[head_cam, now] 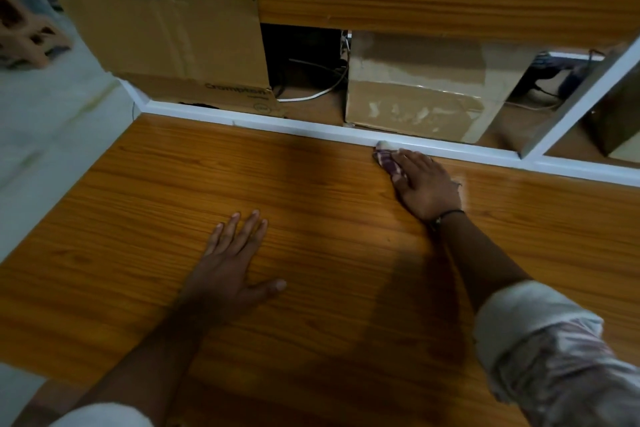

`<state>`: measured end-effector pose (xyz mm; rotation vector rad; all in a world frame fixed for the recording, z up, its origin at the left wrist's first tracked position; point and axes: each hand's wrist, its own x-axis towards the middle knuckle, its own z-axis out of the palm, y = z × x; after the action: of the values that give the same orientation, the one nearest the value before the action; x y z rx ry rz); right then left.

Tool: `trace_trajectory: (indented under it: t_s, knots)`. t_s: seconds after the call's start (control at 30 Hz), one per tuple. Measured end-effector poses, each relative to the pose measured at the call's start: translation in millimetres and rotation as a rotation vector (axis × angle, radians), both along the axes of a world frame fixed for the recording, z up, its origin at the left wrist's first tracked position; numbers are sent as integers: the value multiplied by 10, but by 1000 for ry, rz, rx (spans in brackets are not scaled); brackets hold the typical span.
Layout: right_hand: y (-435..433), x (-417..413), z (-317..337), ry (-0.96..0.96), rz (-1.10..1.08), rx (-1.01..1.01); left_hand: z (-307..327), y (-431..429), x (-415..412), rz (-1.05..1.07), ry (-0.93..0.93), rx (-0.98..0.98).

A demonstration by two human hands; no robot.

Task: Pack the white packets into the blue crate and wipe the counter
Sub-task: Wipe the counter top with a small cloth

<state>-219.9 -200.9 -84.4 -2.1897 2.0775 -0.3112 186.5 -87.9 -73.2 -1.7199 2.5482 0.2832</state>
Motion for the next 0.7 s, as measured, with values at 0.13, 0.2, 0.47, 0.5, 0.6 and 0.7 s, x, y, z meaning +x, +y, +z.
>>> trace_trajectory:
  t_s: [0.13,0.2,0.47,0.5,0.6,0.7]
  knots:
    - [108,491,-14,13,10,-16,-5,-14,11,-1,6,1]
    - [259,772,-13,13,164,-29,-14,-8,9,-7,5,-2]
    - [470,316,-34,-15,196,-105,-32,0,-1,-5,-1,-5]
    - [423,159,-1,-15,62,-69,-39,5,0,-7,0,-8]
    - [533,215,37,-14,-17,-11,-65,19,17,-4,10,-22]
    - [1095,678,42,8,294,-69,-69,23,15,-3,20,-27]
